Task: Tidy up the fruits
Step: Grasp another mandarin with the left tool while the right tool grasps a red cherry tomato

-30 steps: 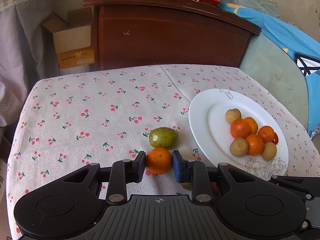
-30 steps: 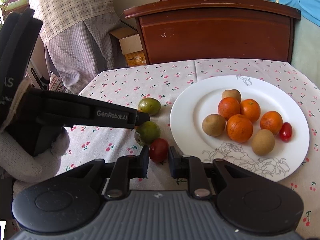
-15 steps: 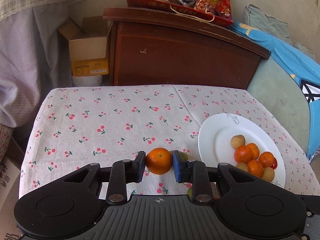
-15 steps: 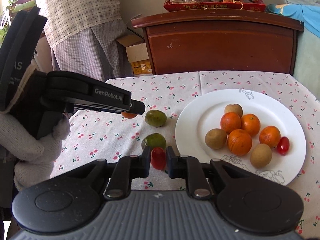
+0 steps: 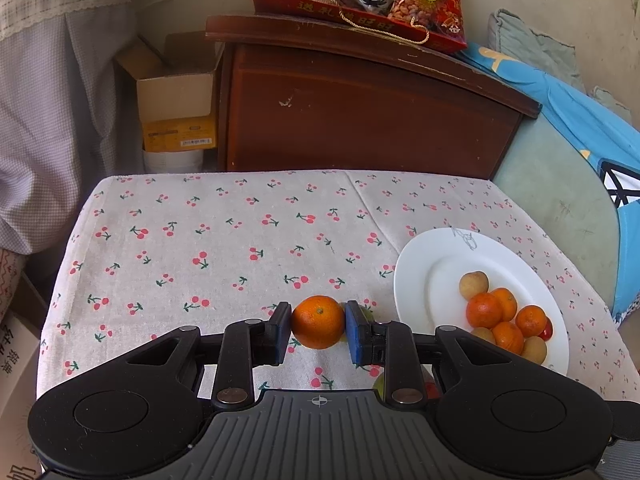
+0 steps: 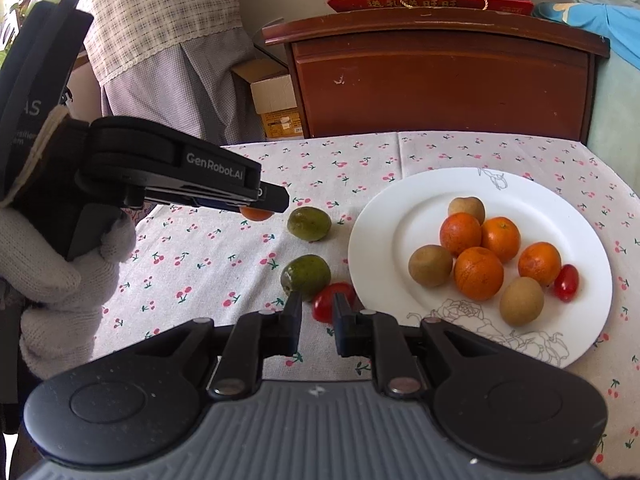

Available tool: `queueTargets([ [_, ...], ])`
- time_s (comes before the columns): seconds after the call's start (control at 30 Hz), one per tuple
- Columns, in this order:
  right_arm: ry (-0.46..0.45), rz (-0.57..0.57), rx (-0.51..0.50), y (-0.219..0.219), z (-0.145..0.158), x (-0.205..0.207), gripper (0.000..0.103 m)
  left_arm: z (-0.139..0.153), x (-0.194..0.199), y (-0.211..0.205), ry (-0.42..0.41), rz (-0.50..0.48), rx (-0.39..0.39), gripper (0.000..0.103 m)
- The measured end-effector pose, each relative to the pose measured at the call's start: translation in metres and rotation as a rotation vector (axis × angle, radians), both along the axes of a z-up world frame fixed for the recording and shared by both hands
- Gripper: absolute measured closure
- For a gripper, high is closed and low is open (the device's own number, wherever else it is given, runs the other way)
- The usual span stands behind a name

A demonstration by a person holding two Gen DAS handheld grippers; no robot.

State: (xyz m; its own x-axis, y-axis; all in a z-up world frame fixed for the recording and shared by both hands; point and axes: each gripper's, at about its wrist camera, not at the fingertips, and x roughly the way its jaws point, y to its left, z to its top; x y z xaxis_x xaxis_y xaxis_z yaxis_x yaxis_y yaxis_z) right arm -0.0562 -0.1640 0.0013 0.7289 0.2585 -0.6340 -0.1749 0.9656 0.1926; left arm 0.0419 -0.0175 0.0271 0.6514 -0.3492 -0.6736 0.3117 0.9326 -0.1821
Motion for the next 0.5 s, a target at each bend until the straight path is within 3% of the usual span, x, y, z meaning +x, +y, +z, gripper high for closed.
queueTargets([
  [0.17, 0.05, -0.063, 0.039, -0.006, -0.006, 0.005, 0.08, -0.001, 0.0, -0.002, -0.002, -0.007, 0.009, 0.077],
  [0.37, 0.026, -0.062, 0.029, 0.001, -0.008, 0.011, 0.08, -0.002, -0.001, -0.002, -0.004, -0.011, 0.019, 0.077],
  [0.5, 0.021, -0.047, 0.042, 0.005, -0.008, 0.014, 0.066, -0.004, -0.001, -0.001, 0.0, -0.01, 0.026, 0.077],
])
